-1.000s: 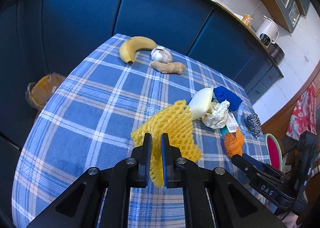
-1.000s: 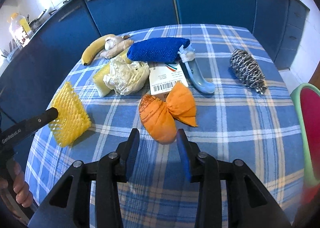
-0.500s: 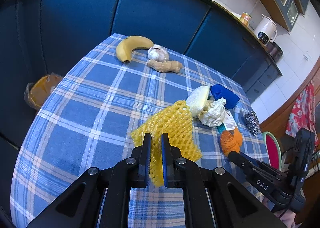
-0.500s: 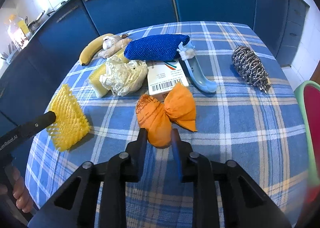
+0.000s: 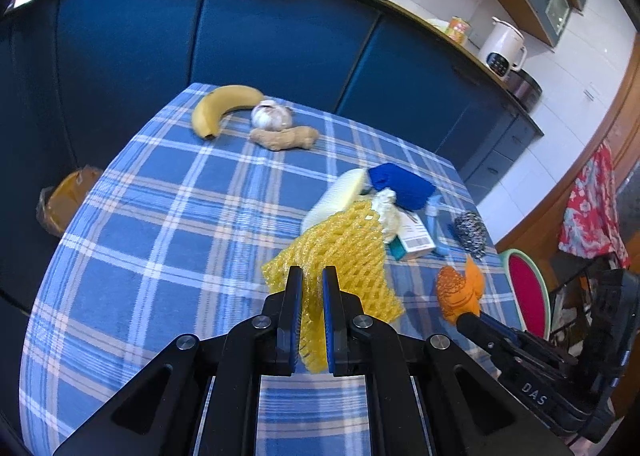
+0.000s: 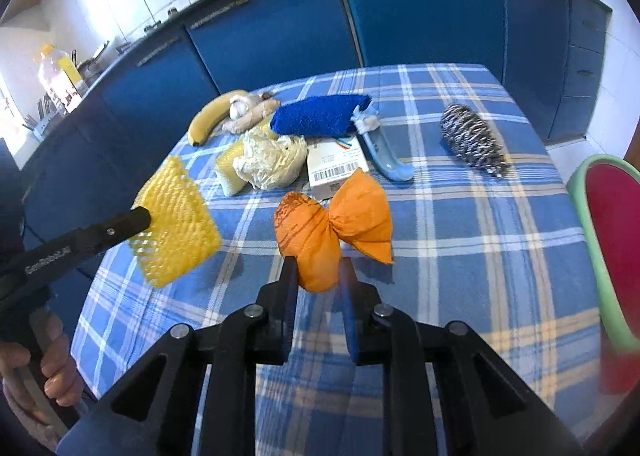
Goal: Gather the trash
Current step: 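Carry the foam net and orange bundle over the red bucket and release both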
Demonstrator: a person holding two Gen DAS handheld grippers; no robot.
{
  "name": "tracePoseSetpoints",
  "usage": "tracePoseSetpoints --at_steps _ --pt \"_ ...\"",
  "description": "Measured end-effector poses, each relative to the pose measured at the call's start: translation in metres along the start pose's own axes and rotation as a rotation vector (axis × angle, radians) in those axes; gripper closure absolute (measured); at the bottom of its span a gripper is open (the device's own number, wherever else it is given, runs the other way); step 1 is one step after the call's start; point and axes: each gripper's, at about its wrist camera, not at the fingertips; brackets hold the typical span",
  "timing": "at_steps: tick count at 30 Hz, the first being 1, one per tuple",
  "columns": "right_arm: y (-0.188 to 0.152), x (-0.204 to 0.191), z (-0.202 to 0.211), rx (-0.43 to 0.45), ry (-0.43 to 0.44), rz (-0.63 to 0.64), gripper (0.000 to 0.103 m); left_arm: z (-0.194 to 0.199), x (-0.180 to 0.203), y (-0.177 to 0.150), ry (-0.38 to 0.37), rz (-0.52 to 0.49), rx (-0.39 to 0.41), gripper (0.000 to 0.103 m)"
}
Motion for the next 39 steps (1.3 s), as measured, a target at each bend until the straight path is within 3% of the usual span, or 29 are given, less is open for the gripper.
tracePoseSetpoints --at_steps 15,39 --pt "-0.001 0.035 0.076 0.148 -0.02 -0.057 0.08 -0.002 0.066 0.006 -0.106 -0.121 -0.014 0.094" --pt "-0.001 0.144 0.146 0.305 -0.175 -0.267 0.08 -0.035 0.216 0.029 -0.254 -0.377 -0.036 0.094"
Point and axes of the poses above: each gripper's, at about its wrist camera, not at the fingertips, and z roughly against the way its jaws point, x to its right, y to its top, and after that the axes turned 9 degrees about -z, right-handed
